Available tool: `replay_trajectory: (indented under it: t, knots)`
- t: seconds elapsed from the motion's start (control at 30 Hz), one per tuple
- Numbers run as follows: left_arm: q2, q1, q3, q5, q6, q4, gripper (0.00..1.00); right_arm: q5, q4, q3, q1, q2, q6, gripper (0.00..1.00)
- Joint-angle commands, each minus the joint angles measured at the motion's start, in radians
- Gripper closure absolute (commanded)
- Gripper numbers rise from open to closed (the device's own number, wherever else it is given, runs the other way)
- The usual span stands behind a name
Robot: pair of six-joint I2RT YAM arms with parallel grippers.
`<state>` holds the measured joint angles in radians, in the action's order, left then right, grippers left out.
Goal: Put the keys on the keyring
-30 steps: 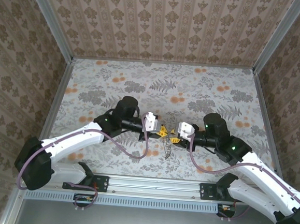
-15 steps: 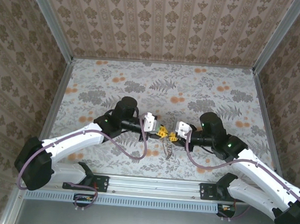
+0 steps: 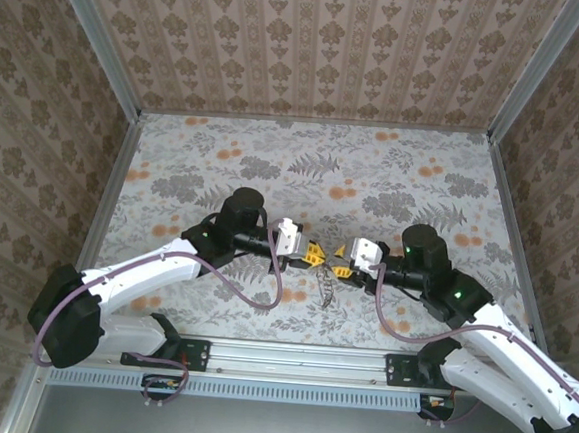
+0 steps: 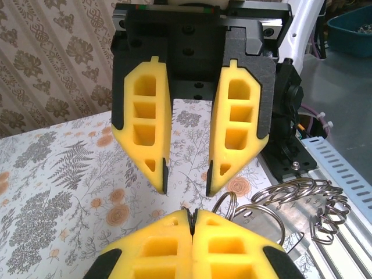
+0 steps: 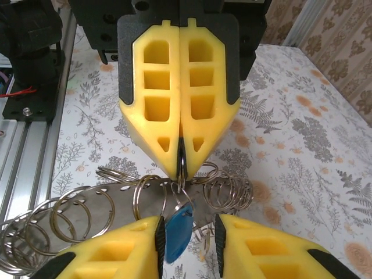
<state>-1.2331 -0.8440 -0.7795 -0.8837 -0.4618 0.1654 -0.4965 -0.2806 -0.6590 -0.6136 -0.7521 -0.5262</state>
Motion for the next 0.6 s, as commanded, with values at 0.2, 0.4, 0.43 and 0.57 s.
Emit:
replay_trajectory:
  t: [0.2,0.4,0.43,0.57]
  knots:
    - [0.023,-0.015,-0.007,-0.051,0.017,0.03,1.0,-0.03,-0.027,-0.063,0.005,-0.097,-0.054,0.72]
    - [0.02,-0.02,-0.01,-0.046,0.017,0.027,1.0,-0.052,-0.019,-0.079,0.005,-0.106,-0.06,0.77]
    - [0.018,-0.018,-0.011,-0.045,0.019,0.027,1.0,-0.056,-0.024,-0.08,0.005,-0.103,-0.062,0.79]
    - [0.015,-0.02,-0.016,-0.039,0.023,0.034,1.0,-0.071,-0.054,-0.087,0.005,-0.105,-0.074,0.93]
